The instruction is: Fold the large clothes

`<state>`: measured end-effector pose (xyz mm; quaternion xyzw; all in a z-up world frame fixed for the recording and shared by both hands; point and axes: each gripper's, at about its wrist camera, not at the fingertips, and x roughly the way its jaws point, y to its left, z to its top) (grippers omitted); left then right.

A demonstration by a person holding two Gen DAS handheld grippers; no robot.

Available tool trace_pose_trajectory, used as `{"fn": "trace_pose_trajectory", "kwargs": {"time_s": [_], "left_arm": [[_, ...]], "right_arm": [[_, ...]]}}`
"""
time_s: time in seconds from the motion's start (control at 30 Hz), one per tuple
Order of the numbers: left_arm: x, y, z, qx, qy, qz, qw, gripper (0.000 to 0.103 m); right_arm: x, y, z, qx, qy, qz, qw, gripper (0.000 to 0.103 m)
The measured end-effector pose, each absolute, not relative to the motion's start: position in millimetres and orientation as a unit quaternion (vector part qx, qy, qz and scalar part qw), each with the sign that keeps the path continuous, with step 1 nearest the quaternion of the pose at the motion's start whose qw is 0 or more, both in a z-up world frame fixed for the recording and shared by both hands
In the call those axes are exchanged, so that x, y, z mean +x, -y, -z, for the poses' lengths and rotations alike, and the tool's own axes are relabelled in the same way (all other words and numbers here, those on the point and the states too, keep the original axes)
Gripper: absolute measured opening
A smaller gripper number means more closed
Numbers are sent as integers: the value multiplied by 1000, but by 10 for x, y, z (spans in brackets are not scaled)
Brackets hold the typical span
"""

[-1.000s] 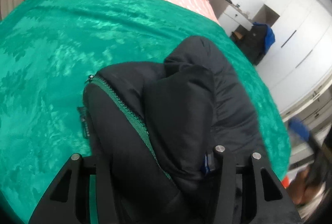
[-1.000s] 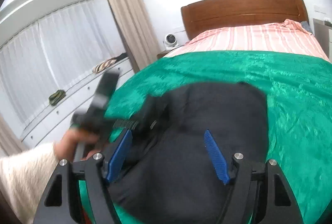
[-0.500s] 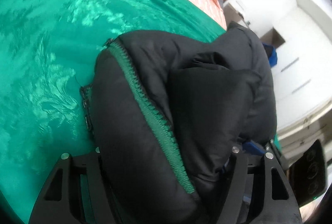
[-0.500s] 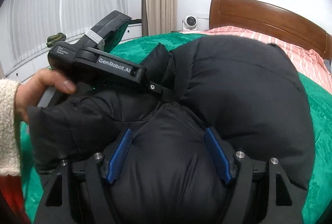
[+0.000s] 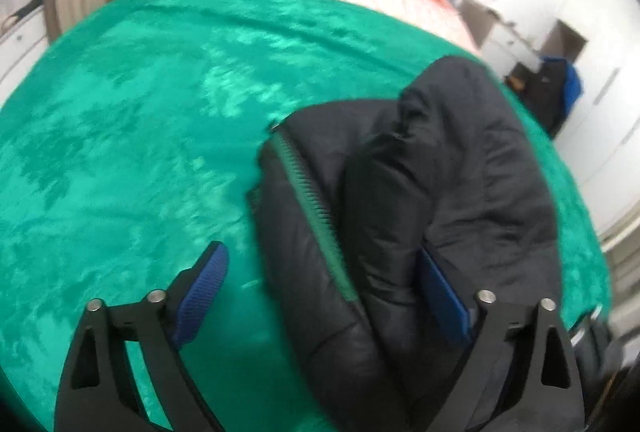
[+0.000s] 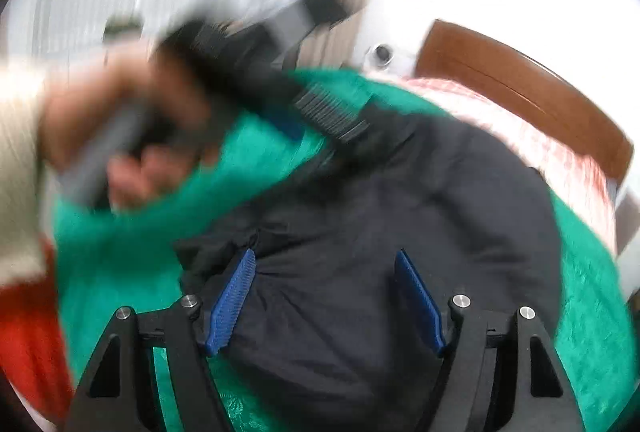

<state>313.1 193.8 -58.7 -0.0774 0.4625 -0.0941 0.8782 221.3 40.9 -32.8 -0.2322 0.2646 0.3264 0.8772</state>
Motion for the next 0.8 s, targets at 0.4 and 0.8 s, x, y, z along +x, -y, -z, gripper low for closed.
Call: {"fn": "trace_pose_trajectory", "kwargs": {"time_s": [0.4, 0.8], "left_arm": [[2555, -1849, 44, -21, -390, 21, 920, 95], [2422, -1685, -131, 20, -372, 7, 928, 95]], "right_arm": [[1895, 189, 8, -175, -247, -299, 905, 88], [1719, 480, 284, -138, -279, -259, 914, 88]]}}
